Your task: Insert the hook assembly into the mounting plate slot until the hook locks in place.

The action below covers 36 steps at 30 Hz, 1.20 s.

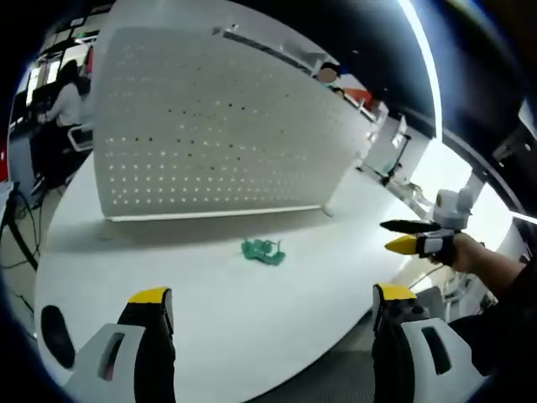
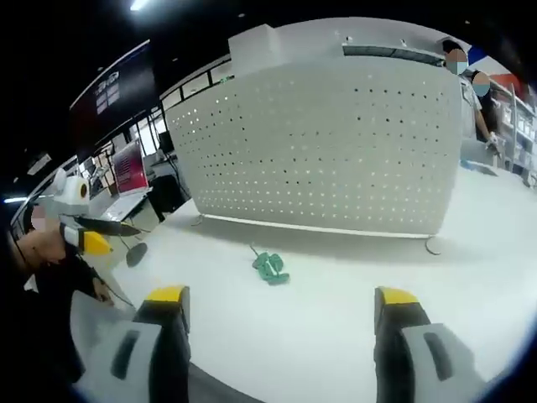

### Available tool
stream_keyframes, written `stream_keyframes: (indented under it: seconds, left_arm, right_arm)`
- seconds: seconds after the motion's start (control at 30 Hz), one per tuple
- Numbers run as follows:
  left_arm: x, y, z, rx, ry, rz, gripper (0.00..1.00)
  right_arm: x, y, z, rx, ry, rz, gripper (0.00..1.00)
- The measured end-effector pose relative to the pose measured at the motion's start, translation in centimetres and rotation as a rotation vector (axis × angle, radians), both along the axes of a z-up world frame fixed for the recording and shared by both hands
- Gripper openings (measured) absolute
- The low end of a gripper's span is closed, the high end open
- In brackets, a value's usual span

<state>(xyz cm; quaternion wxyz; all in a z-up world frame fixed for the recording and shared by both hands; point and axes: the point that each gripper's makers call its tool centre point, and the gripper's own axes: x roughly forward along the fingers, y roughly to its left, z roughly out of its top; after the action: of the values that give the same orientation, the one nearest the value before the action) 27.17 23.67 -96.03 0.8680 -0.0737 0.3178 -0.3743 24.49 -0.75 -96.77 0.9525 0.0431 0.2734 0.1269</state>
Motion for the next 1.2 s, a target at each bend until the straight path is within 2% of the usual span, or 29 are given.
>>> stream_keyframes:
  seconds: [0.1,0.13,0.2,0.4,0.67,0.8,1.2]
  left_arm:
    - [-0.2,-0.3,0.0,-0.002,0.003,-0.006,1.00]
    - [-0.2,-0.4,-0.1,0.002,0.003,-0.009,1.00]
    - [-0.2,-0.5,0.0,0.005,0.004,-0.012,1.00]
    - [-0.1,-0.8,0.4,-0.003,-0.008,-0.013,1.00]
    - [-0.1,0.1,-0.3,0.015,0.008,0.003,1.00]
    - [0.1,0.4,-0.3,0.012,0.008,0.015,1.00]
    - [0.1,0.2,-0.3,0.010,0.009,0.015,1.00]
  right_arm:
    - [-0.2,0.4,0.5,0.012,-0.022,0.015,0.83]
    - [-0.1,0.9,1.2,0.061,-0.046,0.013,0.82]
    - [-0.1,0.9,1.7,0.095,-0.046,0.002,0.79]
    - [0.0,0.5,1.2,0.079,-0.023,0.002,0.78]
    - [-0.1,1.0,0.4,0.099,0.003,0.010,0.74]
    - [0.1,0.8,0.6,0.085,-0.003,0.009,0.74]
    - [0.4,0.4,1.2,0.105,-0.011,0.003,0.72]
